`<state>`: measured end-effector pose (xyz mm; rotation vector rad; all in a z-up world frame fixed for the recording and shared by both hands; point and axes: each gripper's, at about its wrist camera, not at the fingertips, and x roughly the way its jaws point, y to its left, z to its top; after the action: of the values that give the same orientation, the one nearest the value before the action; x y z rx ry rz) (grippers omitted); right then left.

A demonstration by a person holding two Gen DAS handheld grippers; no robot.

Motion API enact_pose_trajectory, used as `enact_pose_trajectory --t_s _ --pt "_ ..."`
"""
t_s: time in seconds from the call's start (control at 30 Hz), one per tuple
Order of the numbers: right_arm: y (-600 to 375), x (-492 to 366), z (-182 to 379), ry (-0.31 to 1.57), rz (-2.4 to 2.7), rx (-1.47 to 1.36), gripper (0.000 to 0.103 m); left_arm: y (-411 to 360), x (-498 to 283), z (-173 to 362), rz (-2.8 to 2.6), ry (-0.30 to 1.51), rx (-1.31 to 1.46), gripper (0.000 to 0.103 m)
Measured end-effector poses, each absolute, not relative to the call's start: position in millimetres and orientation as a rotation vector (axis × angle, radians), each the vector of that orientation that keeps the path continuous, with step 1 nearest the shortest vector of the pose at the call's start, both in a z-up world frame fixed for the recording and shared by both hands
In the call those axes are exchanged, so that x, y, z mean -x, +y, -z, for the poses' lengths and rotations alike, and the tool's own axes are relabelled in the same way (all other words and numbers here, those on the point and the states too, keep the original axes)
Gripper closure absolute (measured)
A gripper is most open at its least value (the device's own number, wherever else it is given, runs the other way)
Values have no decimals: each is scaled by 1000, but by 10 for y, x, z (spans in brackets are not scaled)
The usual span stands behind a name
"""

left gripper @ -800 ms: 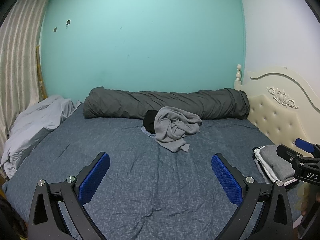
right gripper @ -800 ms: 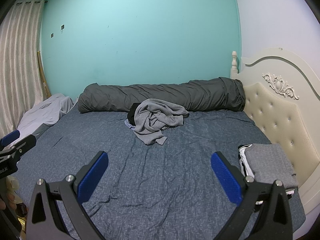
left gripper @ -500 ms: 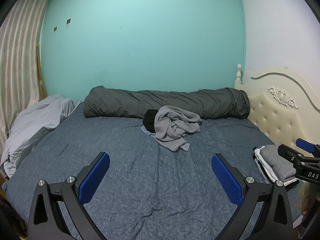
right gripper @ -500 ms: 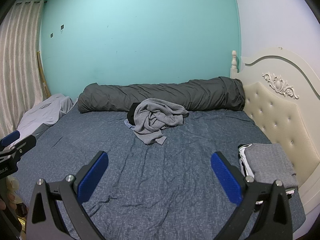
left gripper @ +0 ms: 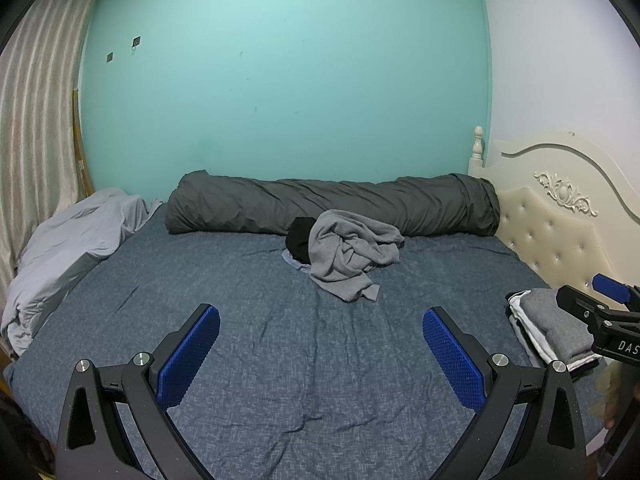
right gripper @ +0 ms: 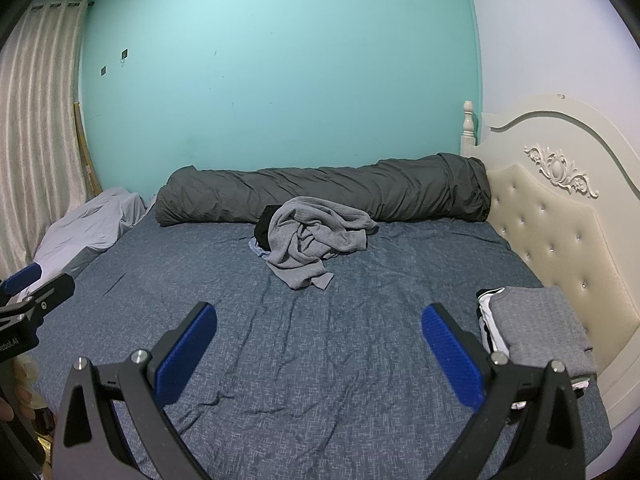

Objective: Fold clothes

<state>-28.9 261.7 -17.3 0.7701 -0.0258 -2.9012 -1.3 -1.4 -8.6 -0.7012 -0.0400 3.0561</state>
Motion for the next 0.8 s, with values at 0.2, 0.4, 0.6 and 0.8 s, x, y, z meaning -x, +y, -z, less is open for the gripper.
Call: enact_pose_trajectory --t_s 0.2,0.4,0.6,0.8 --pt "2616 294 170 -26 2902 -769 0 0 -2 94 -3052 -44 700 0" --pt "2599 289 172 -28 2902 -770 0 9 0 87 -3051 -44 705 0" --pt "2616 301 187 -30 2899 -780 0 8 18 72 -3049 -46 708 0" --pt "2621 362 238 -30 2895 -792 0 -33 101 117 -3058 -50 720 0"
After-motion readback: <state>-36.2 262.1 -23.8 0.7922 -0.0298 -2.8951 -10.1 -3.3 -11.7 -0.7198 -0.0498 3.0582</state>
